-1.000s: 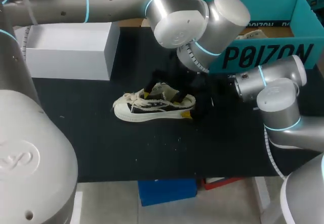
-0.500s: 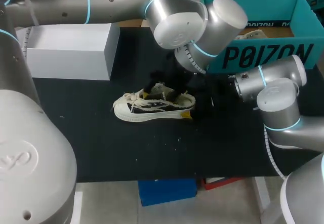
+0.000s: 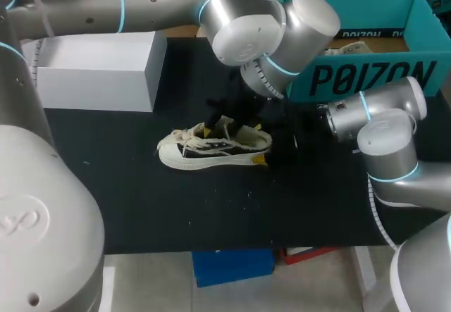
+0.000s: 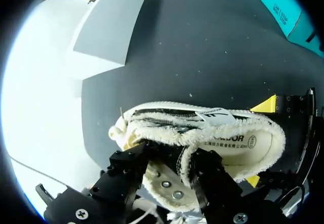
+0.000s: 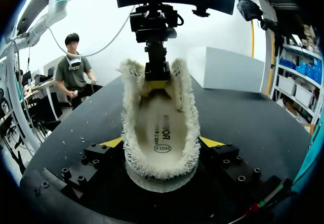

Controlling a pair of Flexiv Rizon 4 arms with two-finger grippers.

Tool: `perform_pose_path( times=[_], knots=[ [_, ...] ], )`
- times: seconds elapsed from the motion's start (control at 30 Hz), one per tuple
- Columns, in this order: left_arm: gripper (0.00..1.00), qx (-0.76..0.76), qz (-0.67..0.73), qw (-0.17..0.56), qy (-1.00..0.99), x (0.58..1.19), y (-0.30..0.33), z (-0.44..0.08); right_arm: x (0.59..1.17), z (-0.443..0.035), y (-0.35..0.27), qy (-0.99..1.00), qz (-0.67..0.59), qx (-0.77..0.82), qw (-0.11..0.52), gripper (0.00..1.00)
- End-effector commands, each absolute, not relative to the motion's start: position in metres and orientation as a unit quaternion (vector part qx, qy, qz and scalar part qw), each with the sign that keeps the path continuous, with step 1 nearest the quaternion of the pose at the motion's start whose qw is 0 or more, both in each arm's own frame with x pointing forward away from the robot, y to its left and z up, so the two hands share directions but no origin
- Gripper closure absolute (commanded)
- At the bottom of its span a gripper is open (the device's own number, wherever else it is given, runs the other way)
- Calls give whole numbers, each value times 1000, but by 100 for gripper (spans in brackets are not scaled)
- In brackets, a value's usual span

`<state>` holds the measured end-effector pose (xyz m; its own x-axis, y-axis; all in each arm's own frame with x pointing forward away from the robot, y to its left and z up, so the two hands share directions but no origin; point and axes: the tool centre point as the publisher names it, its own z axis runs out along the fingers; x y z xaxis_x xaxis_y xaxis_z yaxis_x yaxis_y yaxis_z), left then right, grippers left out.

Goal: Take the shoe out of the shoebox, open the shoe tongue, remove and reinsert the insole, then place the shoe into the shoebox

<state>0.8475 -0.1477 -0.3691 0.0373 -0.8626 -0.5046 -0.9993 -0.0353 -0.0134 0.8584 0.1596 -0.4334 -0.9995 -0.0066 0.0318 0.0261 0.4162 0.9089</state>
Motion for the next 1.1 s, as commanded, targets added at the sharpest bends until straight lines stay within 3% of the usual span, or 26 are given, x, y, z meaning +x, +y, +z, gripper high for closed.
perform_pose_path(
  times=[0.03, 0.23, 0.3, 1.1],
  knots=[
    [67, -696, 182, 188, 669, 850, -147, -367, 858, -436, 161, -842, -539, -7, 15, 100],
    [82, -692, 178, 192, 672, 850, -151, -364, 858, -436, 161, -842, -539, -7, 15, 100],
    [100, -691, 177, 193, 674, 849, -153, -364, 858, -436, 161, -842, -539, -7, 15, 100],
    [100, -702, 132, 233, 660, 849, -148, -328, 858, -436, 161, -842, -539, -7, 15, 100]
  ],
)
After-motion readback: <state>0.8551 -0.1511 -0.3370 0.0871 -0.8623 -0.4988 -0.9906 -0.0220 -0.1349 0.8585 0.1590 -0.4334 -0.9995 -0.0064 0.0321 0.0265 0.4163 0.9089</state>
